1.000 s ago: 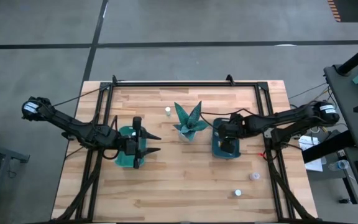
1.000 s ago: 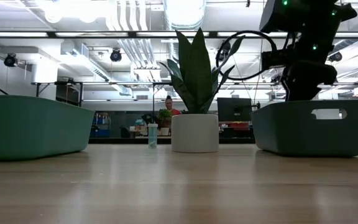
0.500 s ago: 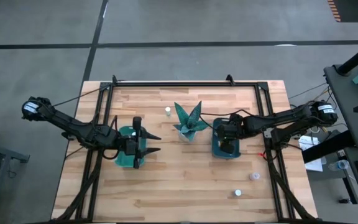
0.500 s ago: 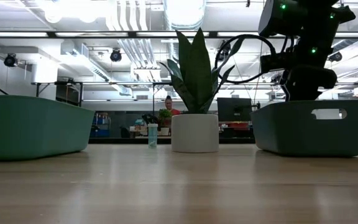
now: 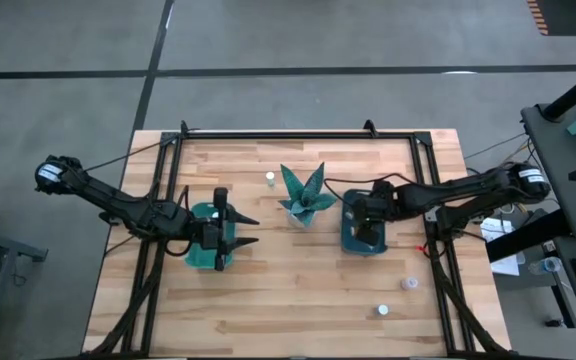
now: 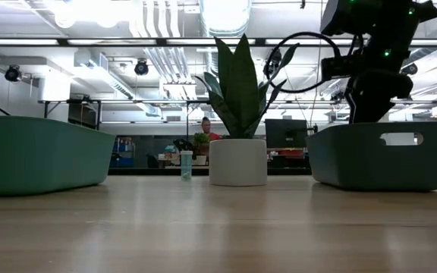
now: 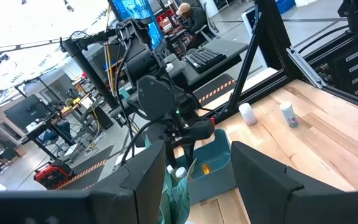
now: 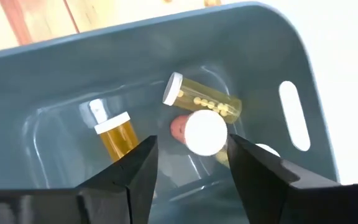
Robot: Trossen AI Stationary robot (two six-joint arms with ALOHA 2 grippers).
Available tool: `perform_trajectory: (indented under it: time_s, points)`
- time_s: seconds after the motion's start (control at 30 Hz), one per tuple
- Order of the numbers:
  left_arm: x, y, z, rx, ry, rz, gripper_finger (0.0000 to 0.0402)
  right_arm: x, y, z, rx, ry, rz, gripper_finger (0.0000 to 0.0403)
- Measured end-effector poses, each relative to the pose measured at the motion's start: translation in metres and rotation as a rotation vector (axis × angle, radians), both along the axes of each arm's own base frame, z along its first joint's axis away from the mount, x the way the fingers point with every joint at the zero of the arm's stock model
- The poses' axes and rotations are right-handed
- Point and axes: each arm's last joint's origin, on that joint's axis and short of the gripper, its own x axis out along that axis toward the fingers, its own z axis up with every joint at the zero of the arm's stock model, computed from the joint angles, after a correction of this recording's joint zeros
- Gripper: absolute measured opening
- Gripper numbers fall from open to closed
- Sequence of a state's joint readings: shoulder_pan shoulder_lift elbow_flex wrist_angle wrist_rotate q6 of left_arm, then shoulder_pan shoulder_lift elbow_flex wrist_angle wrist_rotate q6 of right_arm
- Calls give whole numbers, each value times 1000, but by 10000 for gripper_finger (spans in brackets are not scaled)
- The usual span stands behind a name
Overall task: Pick and place medicine bottles into bin by pill shape (circle, oval)
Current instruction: Put the white capsule bottle into the green bin
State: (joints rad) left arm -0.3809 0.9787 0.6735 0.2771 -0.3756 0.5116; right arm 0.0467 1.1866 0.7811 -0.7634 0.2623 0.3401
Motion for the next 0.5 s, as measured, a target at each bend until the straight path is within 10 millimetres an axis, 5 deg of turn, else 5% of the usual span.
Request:
perform_trajectory:
  time_s: [0.3, 0.5]
  points:
    - [0, 0, 0, -1, -2, 0, 167, -10, 1, 18, 70, -96, -79, 185]
    - [0, 0, 0, -1, -2, 0, 167, -8, 6, 50, 211, -186, -141, 185]
